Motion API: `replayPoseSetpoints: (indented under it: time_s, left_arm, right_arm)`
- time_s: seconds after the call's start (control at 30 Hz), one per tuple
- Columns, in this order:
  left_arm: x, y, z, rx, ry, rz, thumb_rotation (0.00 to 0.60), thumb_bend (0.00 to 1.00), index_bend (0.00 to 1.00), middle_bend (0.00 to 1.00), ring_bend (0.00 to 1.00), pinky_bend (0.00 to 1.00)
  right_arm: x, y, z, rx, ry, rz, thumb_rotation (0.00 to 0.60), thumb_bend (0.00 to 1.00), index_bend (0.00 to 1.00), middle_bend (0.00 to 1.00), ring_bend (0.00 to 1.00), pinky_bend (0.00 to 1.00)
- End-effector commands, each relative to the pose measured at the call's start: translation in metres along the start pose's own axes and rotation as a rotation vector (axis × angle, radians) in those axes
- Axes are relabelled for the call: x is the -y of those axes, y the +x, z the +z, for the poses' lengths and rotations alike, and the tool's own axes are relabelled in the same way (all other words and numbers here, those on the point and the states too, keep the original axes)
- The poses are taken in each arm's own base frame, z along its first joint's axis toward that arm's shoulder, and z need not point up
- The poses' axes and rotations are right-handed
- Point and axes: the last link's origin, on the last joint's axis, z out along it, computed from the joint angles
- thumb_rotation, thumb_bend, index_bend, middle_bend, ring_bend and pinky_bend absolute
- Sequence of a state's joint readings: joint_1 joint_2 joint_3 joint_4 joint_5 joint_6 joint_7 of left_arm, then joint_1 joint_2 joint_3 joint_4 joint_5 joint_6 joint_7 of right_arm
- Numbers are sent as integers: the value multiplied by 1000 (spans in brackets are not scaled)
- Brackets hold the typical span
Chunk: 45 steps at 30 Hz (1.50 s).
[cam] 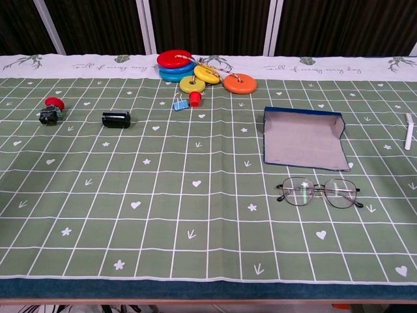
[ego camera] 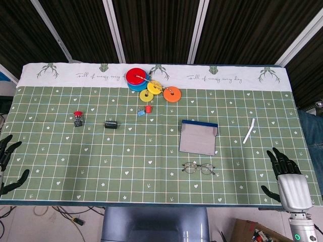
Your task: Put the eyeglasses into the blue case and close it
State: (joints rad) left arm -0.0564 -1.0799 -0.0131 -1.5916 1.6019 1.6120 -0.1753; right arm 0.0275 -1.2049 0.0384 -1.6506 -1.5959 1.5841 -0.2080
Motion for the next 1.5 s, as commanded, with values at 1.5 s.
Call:
replayPoseSetpoints:
  time_s: [1.5]
  left_arm:
    - [5,-8,-6,48,-4,51,600,306,128,0,0,0]
  right_arm:
    - [32,-19,117,502,3,331,600,265,264,65,132,222]
